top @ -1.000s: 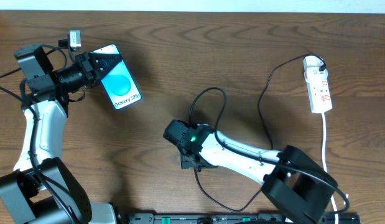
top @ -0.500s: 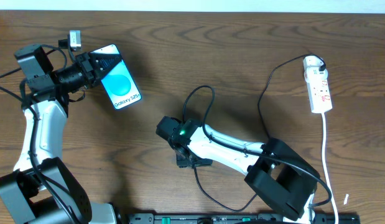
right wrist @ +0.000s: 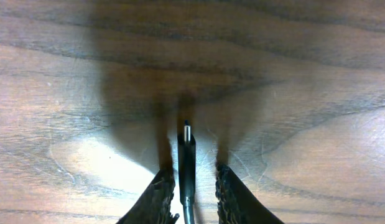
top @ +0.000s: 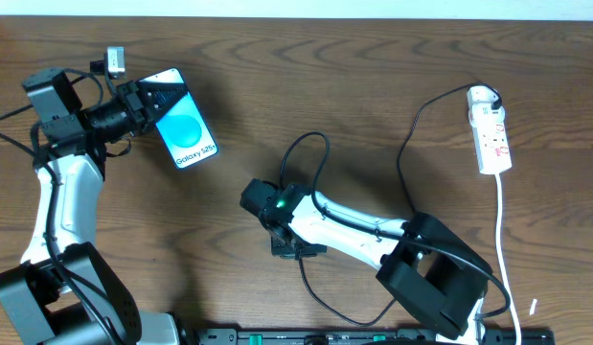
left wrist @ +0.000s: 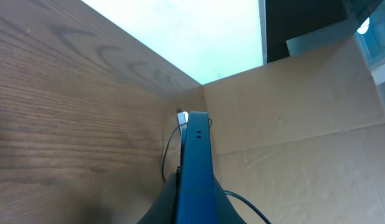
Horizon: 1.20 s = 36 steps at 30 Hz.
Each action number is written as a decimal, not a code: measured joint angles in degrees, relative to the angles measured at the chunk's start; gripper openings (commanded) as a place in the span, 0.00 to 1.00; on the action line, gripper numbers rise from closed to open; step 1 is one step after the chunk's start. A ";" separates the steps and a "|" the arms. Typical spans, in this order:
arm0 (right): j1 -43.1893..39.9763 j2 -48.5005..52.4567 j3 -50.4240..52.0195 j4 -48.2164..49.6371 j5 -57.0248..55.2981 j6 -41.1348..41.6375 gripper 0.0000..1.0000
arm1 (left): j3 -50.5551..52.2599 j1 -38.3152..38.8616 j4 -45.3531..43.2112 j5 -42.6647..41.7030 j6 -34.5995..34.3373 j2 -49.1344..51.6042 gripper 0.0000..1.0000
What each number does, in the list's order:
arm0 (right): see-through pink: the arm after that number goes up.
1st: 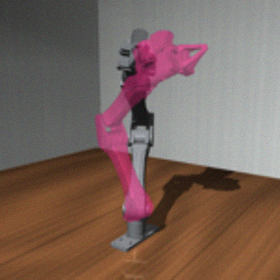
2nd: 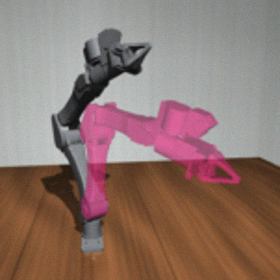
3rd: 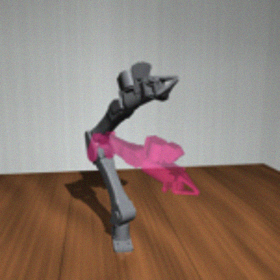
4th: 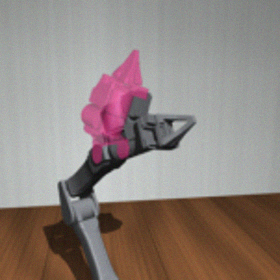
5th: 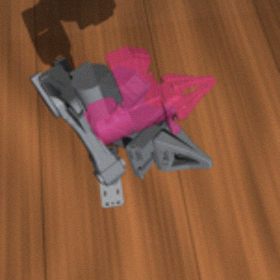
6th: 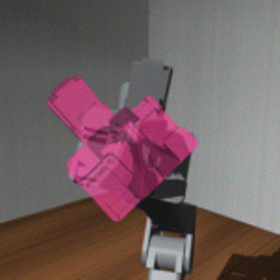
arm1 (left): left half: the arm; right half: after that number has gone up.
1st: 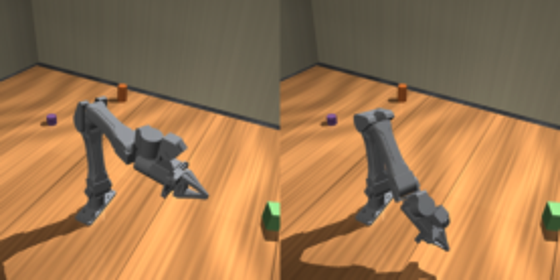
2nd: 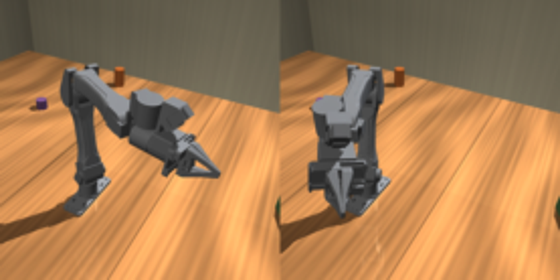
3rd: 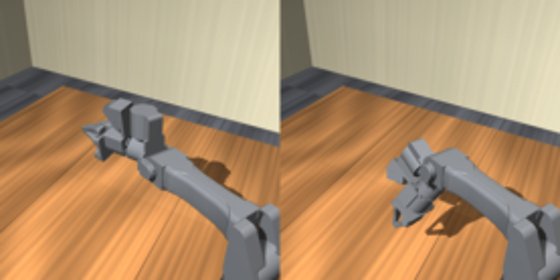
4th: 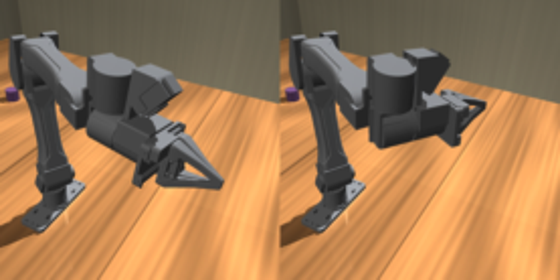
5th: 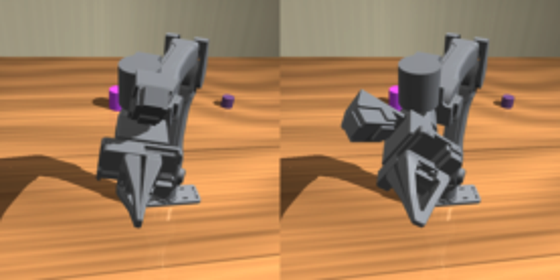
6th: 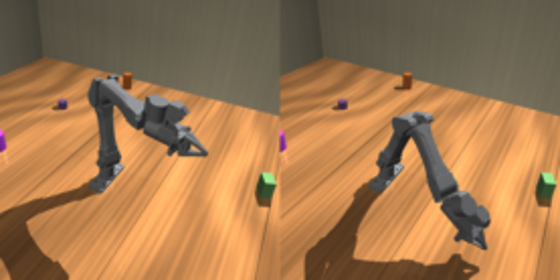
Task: Plug charger to phone and switch on socket
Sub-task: 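Grasp the black USB-C cable end with the right gripper, then lift the cable end with the right gripper toward the phone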
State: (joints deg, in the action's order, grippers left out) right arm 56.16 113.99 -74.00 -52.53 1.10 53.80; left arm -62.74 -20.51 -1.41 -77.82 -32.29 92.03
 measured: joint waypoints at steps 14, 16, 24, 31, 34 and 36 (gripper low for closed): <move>-0.02 0.00 0.00 -0.46 0.04 0.00 0.01 | 0.00 0.00 -0.02 -0.02 0.00 0.00 0.08; -0.11 0.00 -0.02 -0.48 0.11 -0.15 0.01 | 0.00 0.00 -0.02 -0.02 0.00 0.00 0.08; -3.13 0.00 -1.90 -0.33 3.93 -4.59 0.01 | 0.00 0.00 -0.02 -0.02 0.00 0.00 0.08; -9.33 -0.37 -2.10 1.42 10.05 -9.86 0.01 | 0.00 0.00 0.00 -0.02 0.00 0.00 0.08; -12.28 -1.62 -2.10 1.44 11.58 -11.69 0.01 | 0.00 0.00 -0.02 -0.02 0.00 0.00 0.07; -14.49 -3.37 -2.10 2.08 12.76 -13.20 0.01 | 0.00 0.00 -0.02 -0.02 0.00 0.00 0.07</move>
State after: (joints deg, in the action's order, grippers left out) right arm 41.67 110.63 -76.09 -50.46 13.87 40.60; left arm -62.74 -20.51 -1.43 -77.84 -32.29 92.03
